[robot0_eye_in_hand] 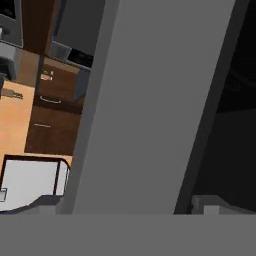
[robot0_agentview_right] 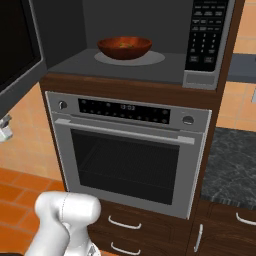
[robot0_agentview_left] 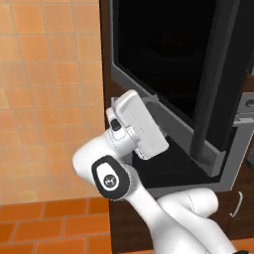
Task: Pick the bell pepper from the sink and place it in the bowl. Then pick the bowl and place it in the microwave. Then close the microwave door and press the start button.
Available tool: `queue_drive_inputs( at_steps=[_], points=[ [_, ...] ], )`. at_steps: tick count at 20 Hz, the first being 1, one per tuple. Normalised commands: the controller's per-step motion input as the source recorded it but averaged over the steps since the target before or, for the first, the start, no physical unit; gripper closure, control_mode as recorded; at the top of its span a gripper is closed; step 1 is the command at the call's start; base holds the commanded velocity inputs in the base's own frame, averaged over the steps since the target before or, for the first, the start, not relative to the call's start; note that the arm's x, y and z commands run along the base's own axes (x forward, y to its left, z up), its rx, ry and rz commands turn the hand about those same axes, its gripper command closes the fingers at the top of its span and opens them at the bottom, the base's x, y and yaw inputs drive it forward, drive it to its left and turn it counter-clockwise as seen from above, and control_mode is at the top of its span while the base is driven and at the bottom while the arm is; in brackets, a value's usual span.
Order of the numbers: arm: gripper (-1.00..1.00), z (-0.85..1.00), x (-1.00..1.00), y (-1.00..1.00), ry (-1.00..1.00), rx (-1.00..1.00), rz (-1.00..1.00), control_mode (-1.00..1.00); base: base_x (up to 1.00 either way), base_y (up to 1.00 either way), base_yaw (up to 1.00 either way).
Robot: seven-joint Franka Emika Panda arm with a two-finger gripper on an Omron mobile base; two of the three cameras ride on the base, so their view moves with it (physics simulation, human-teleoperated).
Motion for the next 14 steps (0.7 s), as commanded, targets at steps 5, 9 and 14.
queue_drive_inputs(
  at_steps=[5,9,14],
  points=[
    [-1.0,0.1,-0.04,-0.88,0.04,0.15,0.43,-1.0,0.0,0.0,0.0],
    [-1.0,0.4,0.04,-0.62,0.13,0.21,0.31,-1.0,0.0,0.0,0.0],
    [-1.0,0.72,0.1,-0.63,0.21,0.29,0.27,-1.0,0.0,0.0,0.0]
  ],
)
